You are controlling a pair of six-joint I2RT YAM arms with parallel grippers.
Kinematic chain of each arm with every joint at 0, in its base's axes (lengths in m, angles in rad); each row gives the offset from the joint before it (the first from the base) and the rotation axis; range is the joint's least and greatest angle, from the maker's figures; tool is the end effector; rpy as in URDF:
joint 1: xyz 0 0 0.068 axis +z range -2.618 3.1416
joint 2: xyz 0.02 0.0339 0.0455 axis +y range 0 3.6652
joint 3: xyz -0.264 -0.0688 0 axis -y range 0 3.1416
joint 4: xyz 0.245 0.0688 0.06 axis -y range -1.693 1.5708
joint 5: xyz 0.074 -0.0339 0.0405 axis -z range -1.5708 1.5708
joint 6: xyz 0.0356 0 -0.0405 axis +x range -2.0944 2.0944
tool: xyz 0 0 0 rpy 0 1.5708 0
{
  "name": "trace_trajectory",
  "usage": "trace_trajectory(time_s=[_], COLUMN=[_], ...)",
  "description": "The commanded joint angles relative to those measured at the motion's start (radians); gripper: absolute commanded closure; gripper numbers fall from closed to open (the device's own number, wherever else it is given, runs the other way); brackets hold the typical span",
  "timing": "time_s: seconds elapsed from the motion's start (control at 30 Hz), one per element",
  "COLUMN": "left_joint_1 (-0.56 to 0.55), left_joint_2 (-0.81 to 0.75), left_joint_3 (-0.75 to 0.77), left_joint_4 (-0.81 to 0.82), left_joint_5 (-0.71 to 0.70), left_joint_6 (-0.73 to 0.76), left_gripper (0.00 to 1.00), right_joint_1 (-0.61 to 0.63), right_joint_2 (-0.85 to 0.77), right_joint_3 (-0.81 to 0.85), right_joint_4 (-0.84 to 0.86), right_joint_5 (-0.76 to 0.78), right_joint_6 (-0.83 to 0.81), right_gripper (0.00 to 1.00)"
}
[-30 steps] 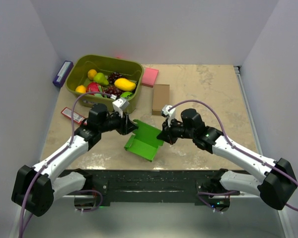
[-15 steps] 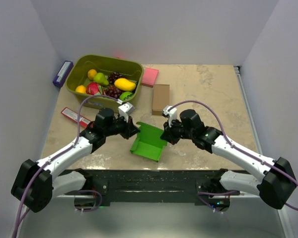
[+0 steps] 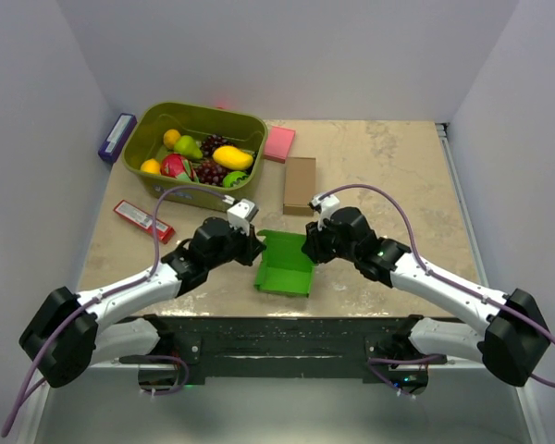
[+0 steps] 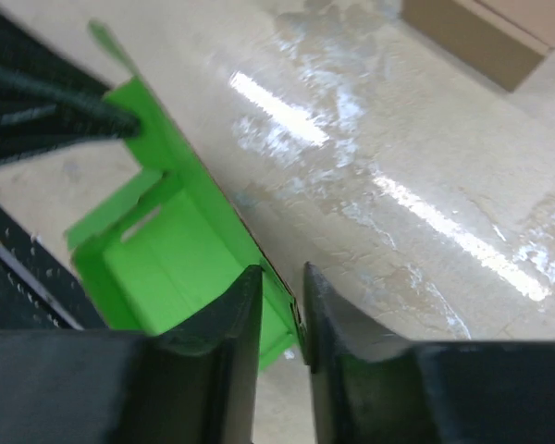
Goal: Fold the paper box
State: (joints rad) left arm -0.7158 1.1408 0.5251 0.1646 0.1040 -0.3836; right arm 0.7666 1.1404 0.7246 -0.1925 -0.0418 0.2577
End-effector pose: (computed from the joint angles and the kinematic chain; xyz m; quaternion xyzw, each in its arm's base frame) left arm 0.1810 -0.1623 0.2133 0.1671 0.8300 -0.3146 0.4292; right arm 0.1777 0.1732 0.2467 -0.2324 0.8553 0.2429 0.3943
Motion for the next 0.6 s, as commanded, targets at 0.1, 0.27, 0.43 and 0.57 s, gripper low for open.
trace_trajectory(time_s=[0.1, 0.27, 0.43, 0.57], left_joint_1=[-0.028, -0.028, -0.028, -0.028], left_joint_2=[-0.019, 0.0, -0.007, -0.006], left_joint_3=[-0.019, -0.039, -0.048, -0.054], left_joint_4=[0.067, 0.09, 0.088, 0.092], left_joint_5=[-0.029, 0.0, -0.021, -0.021], left_joint_6=[0.081, 0.1, 0.109, 0.111], left_gripper=[1.0, 1.0, 1.0, 1.0], right_joint_1=[-0.006, -0.009, -0.009, -0.009], right_joint_2=[-0.016, -0.005, 0.038, 0.045], right_joint_3=[-0.062, -0.119, -0.113, -0.132], right_joint_4=[0.154, 0.225, 0.215, 0.261], right_joint_5=[0.151, 0.135, 0.135, 0.119], right_joint_6=[0.144, 0.178, 0.176, 0.175], right_gripper=[0.48, 0.46, 0.45, 0.52])
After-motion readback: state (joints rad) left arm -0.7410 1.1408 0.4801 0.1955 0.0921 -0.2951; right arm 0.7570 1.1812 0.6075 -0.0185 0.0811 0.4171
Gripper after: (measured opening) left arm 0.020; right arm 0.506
